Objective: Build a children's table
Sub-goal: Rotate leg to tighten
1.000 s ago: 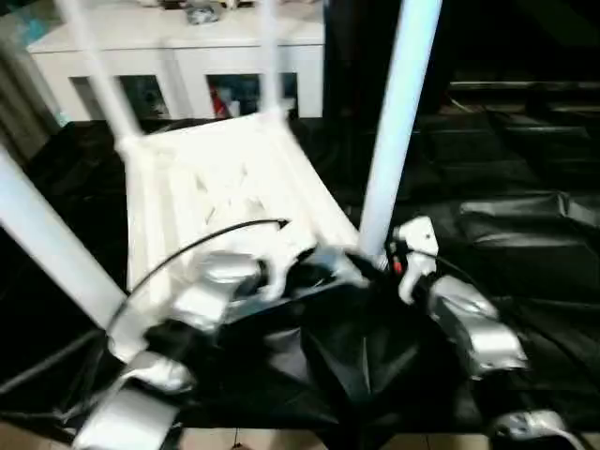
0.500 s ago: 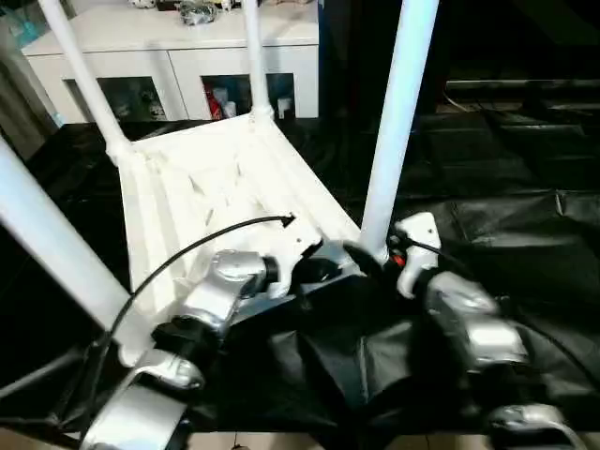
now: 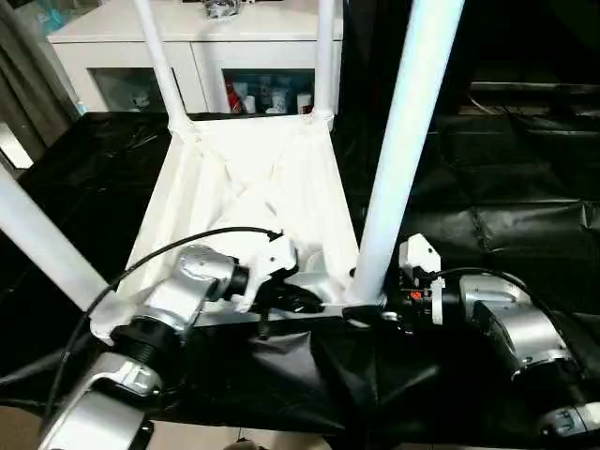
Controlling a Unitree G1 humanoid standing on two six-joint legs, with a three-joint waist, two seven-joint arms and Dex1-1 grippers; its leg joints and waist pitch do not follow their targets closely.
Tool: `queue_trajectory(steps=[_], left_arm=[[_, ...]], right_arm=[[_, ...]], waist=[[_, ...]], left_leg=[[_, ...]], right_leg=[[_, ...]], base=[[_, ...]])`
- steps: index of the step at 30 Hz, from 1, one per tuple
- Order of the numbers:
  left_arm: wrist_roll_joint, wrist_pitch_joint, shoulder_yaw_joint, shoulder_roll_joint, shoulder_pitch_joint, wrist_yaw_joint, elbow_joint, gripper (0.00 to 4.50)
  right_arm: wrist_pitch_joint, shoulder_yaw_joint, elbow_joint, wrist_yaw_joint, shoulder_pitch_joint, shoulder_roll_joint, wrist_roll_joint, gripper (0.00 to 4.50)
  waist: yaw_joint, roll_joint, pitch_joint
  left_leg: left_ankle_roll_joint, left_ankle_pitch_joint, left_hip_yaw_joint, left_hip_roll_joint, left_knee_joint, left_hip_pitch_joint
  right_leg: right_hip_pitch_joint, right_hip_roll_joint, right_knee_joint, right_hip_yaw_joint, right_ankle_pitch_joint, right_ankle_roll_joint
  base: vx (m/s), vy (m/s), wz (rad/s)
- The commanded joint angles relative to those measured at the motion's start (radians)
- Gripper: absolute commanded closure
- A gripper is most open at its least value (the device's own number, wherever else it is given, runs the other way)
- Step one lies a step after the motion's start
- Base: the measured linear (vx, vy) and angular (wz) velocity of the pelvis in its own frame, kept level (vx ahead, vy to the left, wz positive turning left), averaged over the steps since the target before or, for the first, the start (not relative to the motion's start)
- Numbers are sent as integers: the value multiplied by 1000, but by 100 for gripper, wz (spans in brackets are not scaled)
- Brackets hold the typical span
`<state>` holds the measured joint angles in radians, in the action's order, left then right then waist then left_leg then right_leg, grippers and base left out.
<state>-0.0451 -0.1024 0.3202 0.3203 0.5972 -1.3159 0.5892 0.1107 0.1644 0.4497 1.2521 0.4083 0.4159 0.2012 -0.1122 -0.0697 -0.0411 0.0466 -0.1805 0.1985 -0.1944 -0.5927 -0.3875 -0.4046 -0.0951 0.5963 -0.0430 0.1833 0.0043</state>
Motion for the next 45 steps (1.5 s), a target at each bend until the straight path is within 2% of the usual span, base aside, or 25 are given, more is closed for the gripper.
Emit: queue_trajectory(steps=[1,8,9,10,11,15,16,17,19,20,21,22,24,25,26,27,29,30,31,33,37,39,42,43,45], left_arm=[[-9,4,8,3,4,-29,-42,450],[-3,4,-8,-21,5,32,-32,450],[-1,6,-10,-26,8,47,-26,450],[8,5,-22,-49,21,110,-3,450],[9,4,-26,-57,25,127,4,450],[28,1,-58,-149,67,309,73,450],[33,1,-61,-166,75,342,85,450],[37,0,-63,-183,82,371,96,450],[43,-2,-70,-220,95,437,117,450],[46,-2,-72,-236,101,465,126,450],[47,-2,-74,-248,104,484,131,450],[51,0,-81,-281,111,532,147,450],[55,4,-82,-306,115,550,155,450],[53,5,-78,-309,113,539,152,450],[52,5,-77,-309,113,535,150,450],[46,6,-67,-302,106,503,138,450],[41,11,-60,-286,97,468,129,450],[41,15,-57,-274,92,444,123,450],[38,19,-51,-251,83,397,108,450],[28,16,-44,-219,69,328,84,450],[16,17,-29,-168,48,220,50,450],[14,19,-13,-121,35,139,30,450],[8,11,-3,-80,25,63,8,450],[6,7,-2,-65,23,41,0,450],[2,9,-1,-45,24,12,-4,450]], right_arm=[[10,13,-7,17,17,-5,7,115],[26,8,-21,-10,-13,-33,15,172],[25,5,-19,-28,-18,-39,13,181],[21,-9,-13,-95,-32,-62,5,185],[23,-13,-9,-118,-34,-70,2,188],[19,-62,72,-405,-41,-167,-60,194],[23,-71,86,-453,-40,-186,-66,195],[27,-80,97,-496,-38,-205,-69,196],[39,-96,114,-579,-33,-249,-76,196],[46,-101,119,-611,-31,-268,-78,196],[49,-101,124,-631,-28,-282,-81,196],[49,-94,134,-674,-19,-322,-90,196],[31,-80,139,-691,-8,-355,-98,196],[25,-79,134,-669,-4,-364,-83,196],[25,-78,133,-662,-3,-365,-80,140],[25,-71,120,-619,-1,-363,-60,126],[37,-62,102,-570,-4,-347,-52,120],[42,-54,89,-537,-8,-330,-50,91],[41,-36,65,-473,-15,-293,-49,91],[43,-22,32,-388,-23,-239,-41,71],[53,-23,-11,-271,-27,-165,-12,71],[60,-31,-18,-193,-16,-108,2,71],[60,-39,-15,-136,-3,-65,-1,71],[61,-39,-17,-109,1,-46,0,96],[54,-36,-16,-72,7,-20,0,104]], waist=[[2,20,66],[0,14,66],[-1,16,67],[-1,11,65],[0,12,64],[16,8,56],[20,10,58],[24,13,57],[32,7,58],[33,8,58],[33,9,58],[34,2,57],[35,5,58],[36,5,58],[36,4,58],[36,7,59],[36,3,60],[36,6,61],[36,10,62],[34,7,64],[26,6,70],[19,6,70],[17,3,68],[14,2,67],[10,2,66]], left_leg=[[-81,-166,-13,-36,66,20],[-82,-162,-13,-35,65,20],[-78,-165,-13,-35,65,20],[-75,-171,-14,-36,66,21],[-71,-176,-14,-36,67,21],[-11,-270,-17,-29,79,26],[0,-284,-21,-28,81,25],[-2,-283,-21,-27,81,24],[-3,-289,-22,-26,82,24],[-3,-289,-21,-25,81,25],[-3,-285,-23,-26,83,25],[-6,-287,-22,-25,82,23],[-5,-298,-23,-23,83,24],[-6,-297,-23,-24,83,23],[-9,-302,-23,-25,83,24],[-15,-298,-23,-25,84,22],[-21,-290,-24,-27,84,20],[-27,-281,-24,-27,84,19],[-34,-267,-24,-26,83,16],[-54,-232,-21,-29,77,14],[-99,-153,-16,-31,65,14],[-107,-150,-15,-31,63,16],[-103,-167,-14,-35,64,19],[-90,-187,-14,-37,67,22],[-76,-206,-14,-38,70,25]], right_leg=[[44,-47,-54,25,127,-256],[44,-46,-53,23,113,-263],[45,-47,-54,23,115,-262],[44,-46,-55,24,122,-259],[42,-45,-57,24,128,-256],[39,-48,-77,24,274,-217],[44,-50,-78,23,306,-201],[43,-48,-80,24,310,-194],[40,-46,-83,24,317,-184],[38,-46,-84,25,313,-183],[40,-46,-84,24,309,-182],[39,-44,-85,24,301,-181],[40,-45,-86,23,317,-176],[39,-46,-88,24,320,-173],[39,-46,-88,24,321,-173],[40,-46,-87,24,312,-172],[41,-45,-83,23,282,-178],[43,-45,-80,23,259,-184],[47,-45,-79,22,240,-189],[49,-44,-71,23,174,-207],[50,-44,-56,20,46,-257],[52,-45,-55,19,46,-265],[47,-44,-57,19,70,-271],[46,-43,-58,19,99,-270],[43,-43,-59,20,123,-267]], base=[[0,0,0],[0,0,0],[0,0,0],[0,0,0],[0,0,0],[0,0,0],[0,0,0],[0,0,0],[0,0,0],[0,0,0],[0,0,0],[0,0,0],[0,0,0],[0,0,0],[0,0,0],[0,0,0],[0,0,0],[0,0,0],[0,0,0],[0,0,0],[0,0,0],[0,0,0],[0,0,0],[0,0,0],[0,0,0]])
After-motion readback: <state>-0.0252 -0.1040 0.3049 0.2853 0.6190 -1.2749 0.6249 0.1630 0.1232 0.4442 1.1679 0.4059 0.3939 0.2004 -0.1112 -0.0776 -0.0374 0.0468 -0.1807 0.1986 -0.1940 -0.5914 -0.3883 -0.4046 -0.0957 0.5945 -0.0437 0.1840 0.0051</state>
